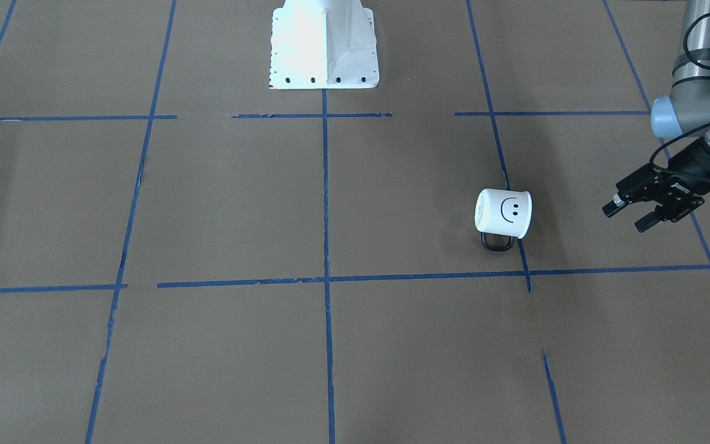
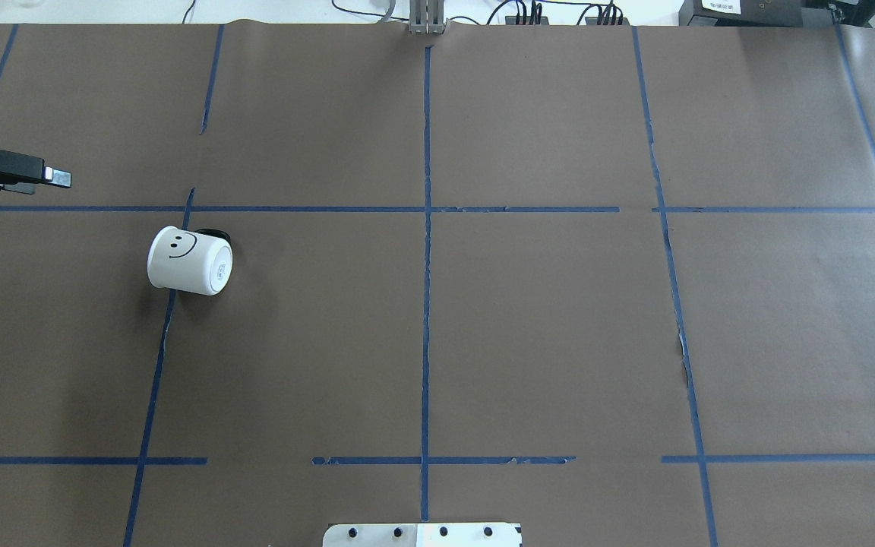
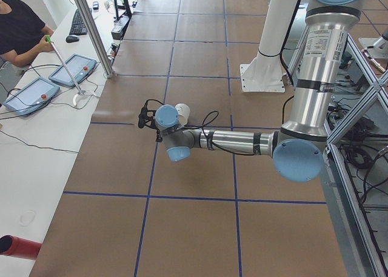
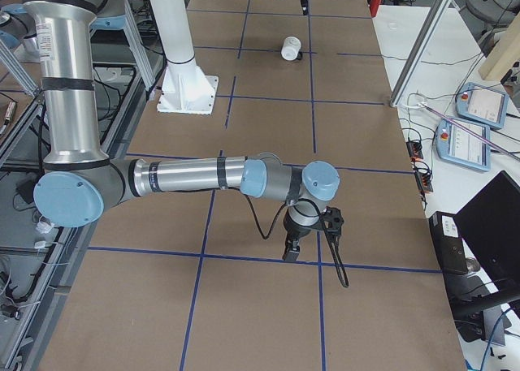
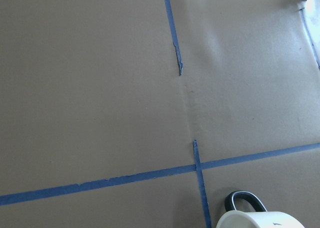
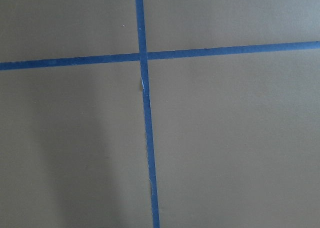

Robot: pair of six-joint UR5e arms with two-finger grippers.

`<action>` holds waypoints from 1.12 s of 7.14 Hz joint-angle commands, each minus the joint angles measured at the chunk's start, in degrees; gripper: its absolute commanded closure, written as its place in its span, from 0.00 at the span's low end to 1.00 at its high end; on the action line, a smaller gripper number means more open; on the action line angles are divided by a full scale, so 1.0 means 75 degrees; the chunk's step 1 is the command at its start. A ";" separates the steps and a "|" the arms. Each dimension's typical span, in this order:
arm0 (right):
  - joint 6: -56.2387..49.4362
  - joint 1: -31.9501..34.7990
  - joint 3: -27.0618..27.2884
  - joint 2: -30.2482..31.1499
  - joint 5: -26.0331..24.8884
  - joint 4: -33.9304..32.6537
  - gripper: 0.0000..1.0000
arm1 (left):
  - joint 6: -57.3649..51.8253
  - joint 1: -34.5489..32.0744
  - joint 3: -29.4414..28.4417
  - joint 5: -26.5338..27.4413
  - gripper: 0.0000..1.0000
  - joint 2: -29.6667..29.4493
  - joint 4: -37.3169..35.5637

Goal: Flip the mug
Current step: 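Move the left gripper toward the white mug lying on its side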

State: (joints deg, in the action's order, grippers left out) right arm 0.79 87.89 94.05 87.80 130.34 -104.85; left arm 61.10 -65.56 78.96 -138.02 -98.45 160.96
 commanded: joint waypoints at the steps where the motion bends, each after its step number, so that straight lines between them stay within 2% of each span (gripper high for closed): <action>1: 0.0000 0.0000 0.0000 0.0000 0.0000 0.0000 0.00 | 0.1500 0.0140 -0.0692 0.0004 0.00 -0.0185 0.1428; 3: 0.0000 0.0000 0.0000 0.0000 0.0000 0.0000 0.00 | 0.2453 0.0315 -0.0942 0.0062 0.00 -0.0197 0.2359; 4: 0.0000 0.0000 0.0000 0.0000 0.0000 0.0000 0.00 | 0.3050 0.0432 -0.0953 0.0341 0.00 -0.0198 0.2780; 6: 0.0000 0.0000 0.0000 0.0000 0.0000 0.0000 0.00 | 0.4084 0.1238 -0.1000 0.1685 0.00 -0.0198 0.3706; 7: 0.0000 0.0000 0.0000 0.0000 0.0000 0.0000 0.00 | 0.4087 0.1451 -0.1070 0.2132 0.00 -0.0209 0.4012; 8: 0.0000 0.0000 0.0000 0.0000 0.0000 0.0000 0.00 | 0.4087 0.1569 -0.1106 0.2218 0.00 -0.0221 0.4096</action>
State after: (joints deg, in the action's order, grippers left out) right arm 0.79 87.89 94.04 87.80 130.34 -104.85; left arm 91.23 -55.40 71.07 -123.67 -100.02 189.96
